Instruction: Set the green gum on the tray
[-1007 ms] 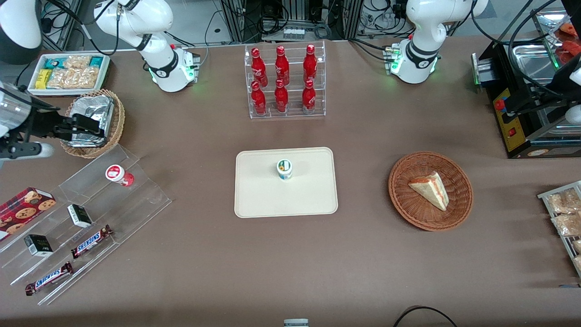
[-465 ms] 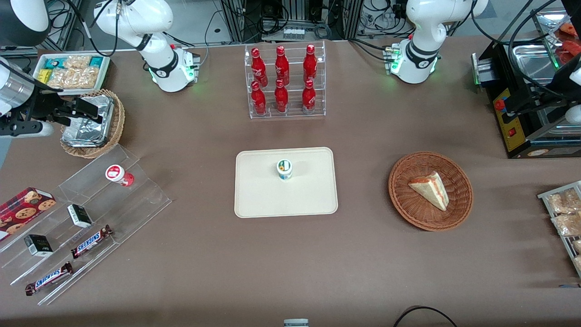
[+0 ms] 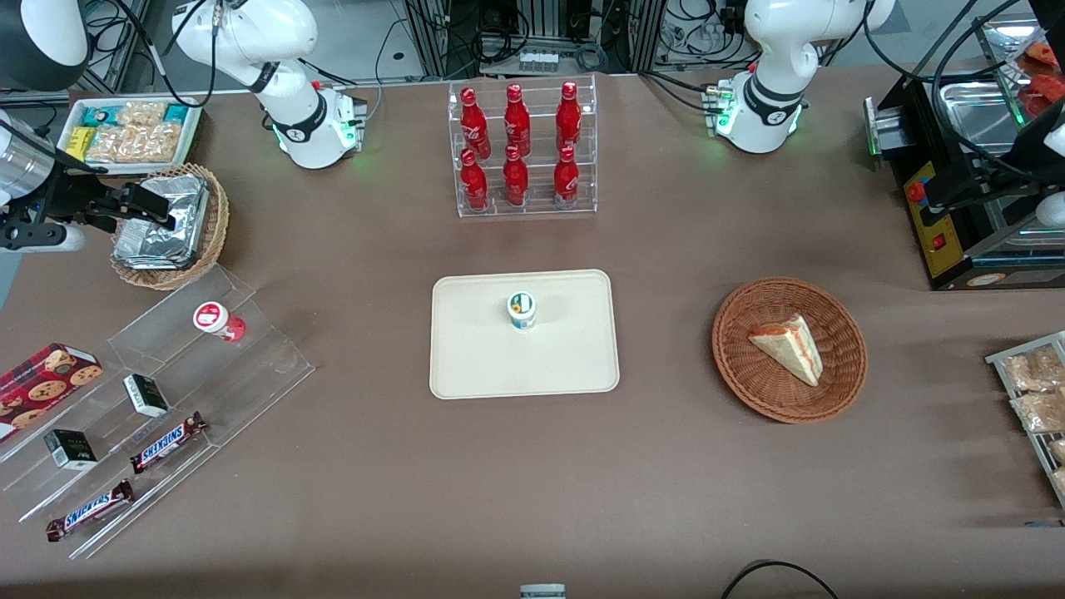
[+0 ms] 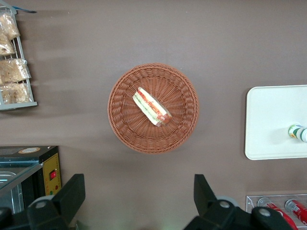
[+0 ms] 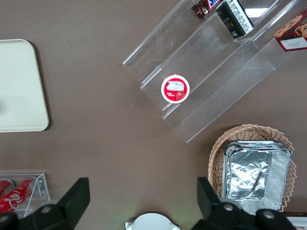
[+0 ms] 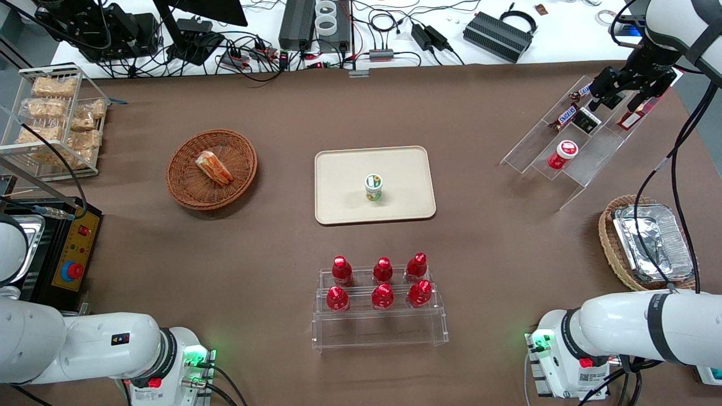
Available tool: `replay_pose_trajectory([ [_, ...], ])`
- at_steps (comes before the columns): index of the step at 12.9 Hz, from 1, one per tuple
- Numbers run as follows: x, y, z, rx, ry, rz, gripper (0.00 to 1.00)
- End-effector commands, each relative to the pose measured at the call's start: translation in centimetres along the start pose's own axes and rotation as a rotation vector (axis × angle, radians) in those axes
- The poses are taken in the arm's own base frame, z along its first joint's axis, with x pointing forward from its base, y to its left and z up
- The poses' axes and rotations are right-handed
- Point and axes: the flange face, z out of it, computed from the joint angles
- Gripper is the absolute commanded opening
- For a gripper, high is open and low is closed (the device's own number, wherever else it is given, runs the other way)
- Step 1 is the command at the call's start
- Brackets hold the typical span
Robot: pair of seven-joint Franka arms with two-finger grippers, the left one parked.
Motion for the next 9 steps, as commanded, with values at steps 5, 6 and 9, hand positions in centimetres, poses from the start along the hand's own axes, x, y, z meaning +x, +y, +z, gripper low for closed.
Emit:
replay_pose_trajectory([
  [5,5.7,1.2,-2.8,-0.02,-0.019,0.023,0.99],
  [6,6.0,1.2,-3.0,-0.021,-0.031,0.022,0.99],
  [9,6.2,1.2,-2.8,-0.022,-0.032,0.024,0.99],
])
